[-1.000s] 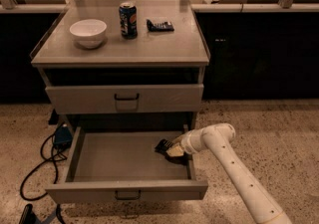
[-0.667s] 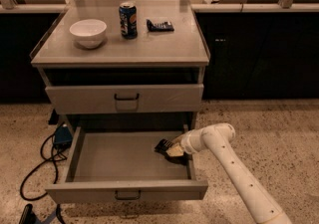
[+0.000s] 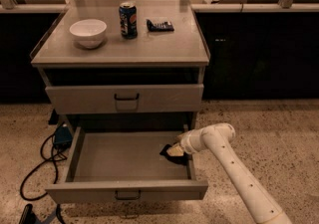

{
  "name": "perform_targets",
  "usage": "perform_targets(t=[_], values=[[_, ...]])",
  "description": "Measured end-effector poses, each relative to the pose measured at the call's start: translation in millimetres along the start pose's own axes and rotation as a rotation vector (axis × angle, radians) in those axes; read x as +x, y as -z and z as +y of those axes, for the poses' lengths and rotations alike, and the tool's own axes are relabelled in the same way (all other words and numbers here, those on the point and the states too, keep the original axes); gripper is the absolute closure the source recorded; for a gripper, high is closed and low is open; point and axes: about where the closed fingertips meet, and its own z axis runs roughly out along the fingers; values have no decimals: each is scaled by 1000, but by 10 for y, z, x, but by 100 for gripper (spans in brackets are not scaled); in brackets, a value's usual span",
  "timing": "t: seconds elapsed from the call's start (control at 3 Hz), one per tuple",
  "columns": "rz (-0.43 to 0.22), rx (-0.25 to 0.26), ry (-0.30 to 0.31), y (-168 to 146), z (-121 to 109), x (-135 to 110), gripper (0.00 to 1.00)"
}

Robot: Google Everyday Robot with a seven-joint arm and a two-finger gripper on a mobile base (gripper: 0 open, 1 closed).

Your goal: Place rxbar chocolate into middle drawer

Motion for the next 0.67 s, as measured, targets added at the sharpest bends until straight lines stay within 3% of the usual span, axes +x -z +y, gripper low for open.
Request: perform_targets(t=[0.33, 0.67], values=[[0, 0, 0, 0, 0, 0, 0], [0, 0, 0, 0, 0, 0, 0]])
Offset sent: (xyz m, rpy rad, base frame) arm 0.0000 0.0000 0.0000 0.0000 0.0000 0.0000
